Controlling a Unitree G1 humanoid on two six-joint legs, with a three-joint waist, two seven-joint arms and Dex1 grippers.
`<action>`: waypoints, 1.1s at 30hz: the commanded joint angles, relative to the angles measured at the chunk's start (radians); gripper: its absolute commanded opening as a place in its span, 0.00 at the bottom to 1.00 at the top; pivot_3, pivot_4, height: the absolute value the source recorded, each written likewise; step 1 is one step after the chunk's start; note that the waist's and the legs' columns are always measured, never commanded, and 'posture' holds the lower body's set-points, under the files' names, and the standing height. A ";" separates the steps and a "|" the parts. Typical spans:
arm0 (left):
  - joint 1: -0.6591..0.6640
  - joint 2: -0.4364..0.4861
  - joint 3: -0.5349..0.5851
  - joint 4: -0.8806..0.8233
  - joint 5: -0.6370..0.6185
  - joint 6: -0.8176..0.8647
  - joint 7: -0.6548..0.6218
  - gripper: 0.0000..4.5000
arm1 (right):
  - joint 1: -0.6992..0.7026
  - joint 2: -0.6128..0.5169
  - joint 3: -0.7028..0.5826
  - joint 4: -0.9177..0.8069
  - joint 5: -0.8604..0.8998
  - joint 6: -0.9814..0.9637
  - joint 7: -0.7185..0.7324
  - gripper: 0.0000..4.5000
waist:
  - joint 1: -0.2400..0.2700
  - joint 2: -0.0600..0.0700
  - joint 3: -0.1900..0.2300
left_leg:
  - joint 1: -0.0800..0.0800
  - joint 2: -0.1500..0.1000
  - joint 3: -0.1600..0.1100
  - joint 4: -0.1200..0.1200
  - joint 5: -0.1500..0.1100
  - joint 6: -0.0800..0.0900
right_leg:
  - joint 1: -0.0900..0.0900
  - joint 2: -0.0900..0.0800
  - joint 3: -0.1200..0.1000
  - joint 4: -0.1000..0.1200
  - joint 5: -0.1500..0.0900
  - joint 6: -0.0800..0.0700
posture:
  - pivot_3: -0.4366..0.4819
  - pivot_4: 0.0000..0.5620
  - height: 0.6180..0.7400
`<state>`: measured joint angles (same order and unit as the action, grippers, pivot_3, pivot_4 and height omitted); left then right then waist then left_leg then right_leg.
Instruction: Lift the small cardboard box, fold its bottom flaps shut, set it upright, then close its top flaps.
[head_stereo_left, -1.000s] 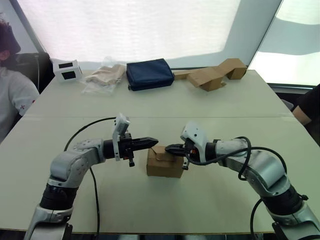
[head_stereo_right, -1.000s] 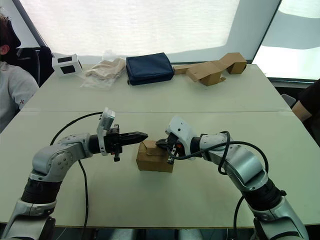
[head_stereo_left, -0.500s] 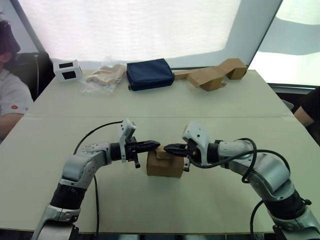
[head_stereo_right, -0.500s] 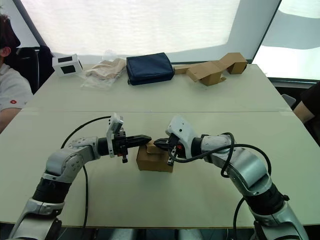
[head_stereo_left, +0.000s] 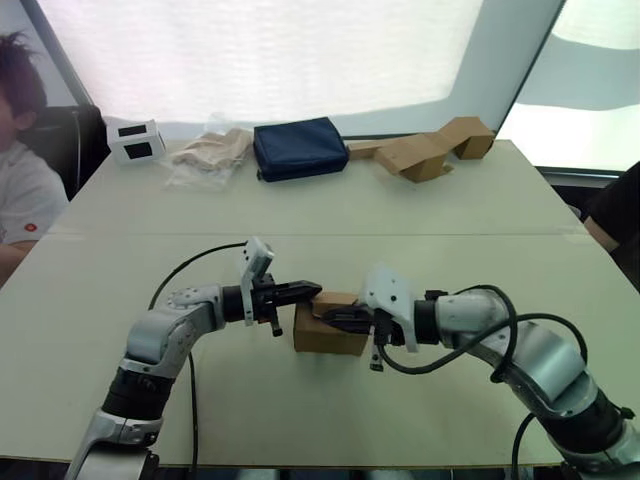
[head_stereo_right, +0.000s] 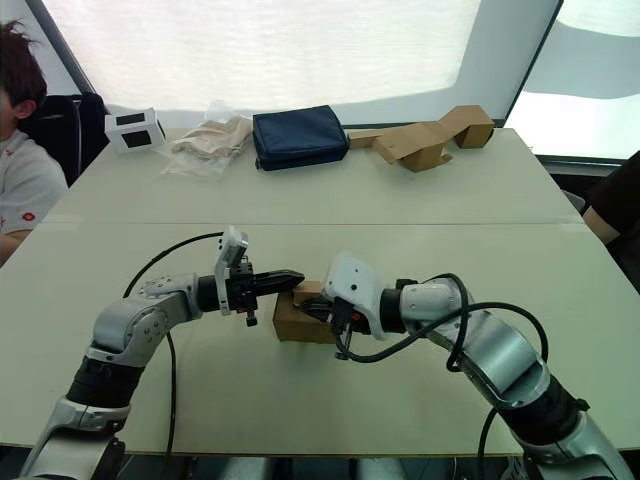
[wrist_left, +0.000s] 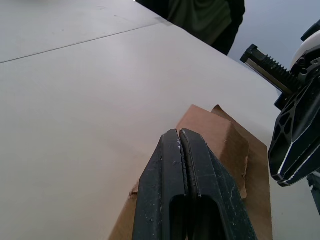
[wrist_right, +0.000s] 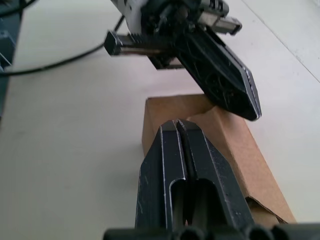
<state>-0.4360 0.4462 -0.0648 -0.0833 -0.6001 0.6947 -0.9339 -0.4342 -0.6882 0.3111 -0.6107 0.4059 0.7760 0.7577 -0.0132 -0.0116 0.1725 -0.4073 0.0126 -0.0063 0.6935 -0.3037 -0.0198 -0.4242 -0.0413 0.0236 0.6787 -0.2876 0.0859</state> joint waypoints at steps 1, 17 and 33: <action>0.006 -0.002 0.013 -0.042 -0.018 0.008 0.007 0.00 | 0.000 -0.003 0.001 -0.017 -0.028 -0.054 0.015 0.00 | 0.000 0.000 0.000 | 0.000 0.000 0.000 0.000 0.000 0.000 | 0.000 0.000 0.000 0.000 0.000 0.000 | 0.48 0.27 1.00; -0.008 0.007 0.020 -0.024 -0.008 -0.009 0.003 0.00 | 0.023 -0.013 0.023 0.010 -0.112 -0.121 0.067 0.00 | 0.000 0.000 0.000 | 0.000 0.000 0.000 0.000 0.000 0.000 | 0.000 0.000 0.000 0.000 0.000 0.000 | 0.48 0.27 1.00; -0.011 -0.020 0.021 -0.027 -0.021 -0.002 0.022 0.00 | 0.033 -0.002 0.043 0.066 -0.214 -0.195 0.070 0.00 | 0.000 0.000 0.000 | 0.000 0.000 0.000 0.000 0.000 0.000 | 0.000 0.000 0.000 0.000 0.000 0.000 | 0.48 0.27 1.00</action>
<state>-0.4306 0.4267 -0.0636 -0.0927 -0.6020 0.6934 -0.9126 -0.3964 -0.6953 0.3531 -0.5416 0.2048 0.5997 0.8272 -0.0127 -0.0116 0.1725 -0.4073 0.0126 -0.0062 0.6935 -0.3036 -0.0200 -0.4242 -0.0413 0.0236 0.6787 -0.2876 0.0859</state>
